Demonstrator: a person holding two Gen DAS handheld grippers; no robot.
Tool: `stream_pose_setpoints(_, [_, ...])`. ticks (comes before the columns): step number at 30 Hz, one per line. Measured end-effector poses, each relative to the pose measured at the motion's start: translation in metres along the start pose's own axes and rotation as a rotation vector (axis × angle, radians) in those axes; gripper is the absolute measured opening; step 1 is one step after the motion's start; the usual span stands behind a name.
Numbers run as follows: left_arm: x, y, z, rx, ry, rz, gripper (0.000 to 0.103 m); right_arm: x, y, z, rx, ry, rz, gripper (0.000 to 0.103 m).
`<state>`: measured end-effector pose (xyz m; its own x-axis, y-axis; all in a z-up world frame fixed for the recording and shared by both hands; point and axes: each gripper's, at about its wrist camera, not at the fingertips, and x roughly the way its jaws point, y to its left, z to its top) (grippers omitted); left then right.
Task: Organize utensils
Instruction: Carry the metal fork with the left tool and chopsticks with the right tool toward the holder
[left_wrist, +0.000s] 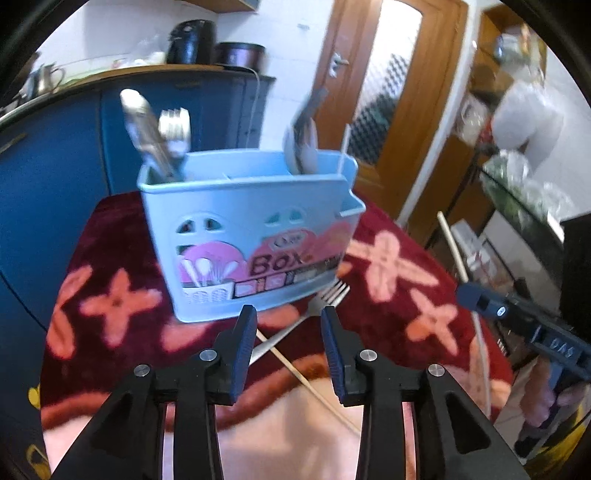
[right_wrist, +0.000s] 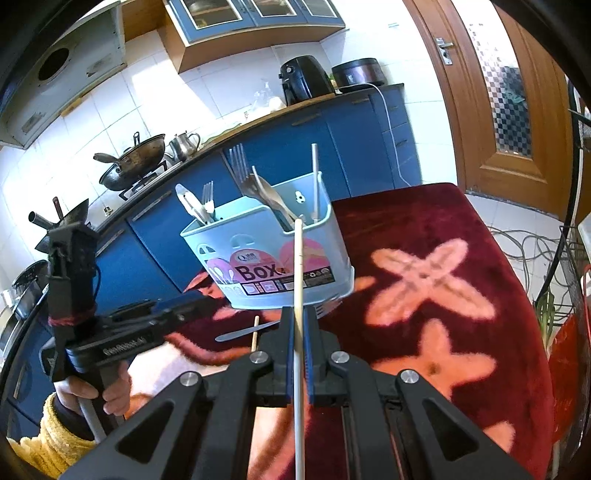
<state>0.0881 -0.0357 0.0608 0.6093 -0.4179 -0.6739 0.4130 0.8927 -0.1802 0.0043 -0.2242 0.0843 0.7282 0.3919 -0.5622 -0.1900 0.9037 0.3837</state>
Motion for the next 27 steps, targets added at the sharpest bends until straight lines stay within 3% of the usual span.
stream_pose_setpoints(12, [0.072, -0.02, 0.004, 0.19, 0.182, 0.043, 0.037, -0.001, -0.018, -0.005, 0.048, 0.007, 0.017, 0.006])
stream_pose_setpoints(22, [0.107, -0.037, 0.002, 0.302, 0.292, 0.039, 0.036, 0.006, -0.032, -0.008, 0.09, 0.018, 0.032, 0.006])
stream_pose_setpoints(24, [0.109, -0.036, 0.003, 0.293, 0.303, 0.023, 0.028, 0.006, -0.034, -0.009, 0.093, 0.019, 0.033, 0.006])
stream_pose_setpoints(26, [0.111, -0.035, 0.003, 0.28, 0.32, 0.003, 0.011, 0.005, -0.035, -0.01, 0.097, 0.02, 0.034, 0.006])
stream_pose_setpoints(27, [0.111, -0.034, 0.003, 0.269, 0.328, -0.011, 0.01, 0.005, -0.036, -0.01, 0.101, 0.02, 0.035, 0.006])
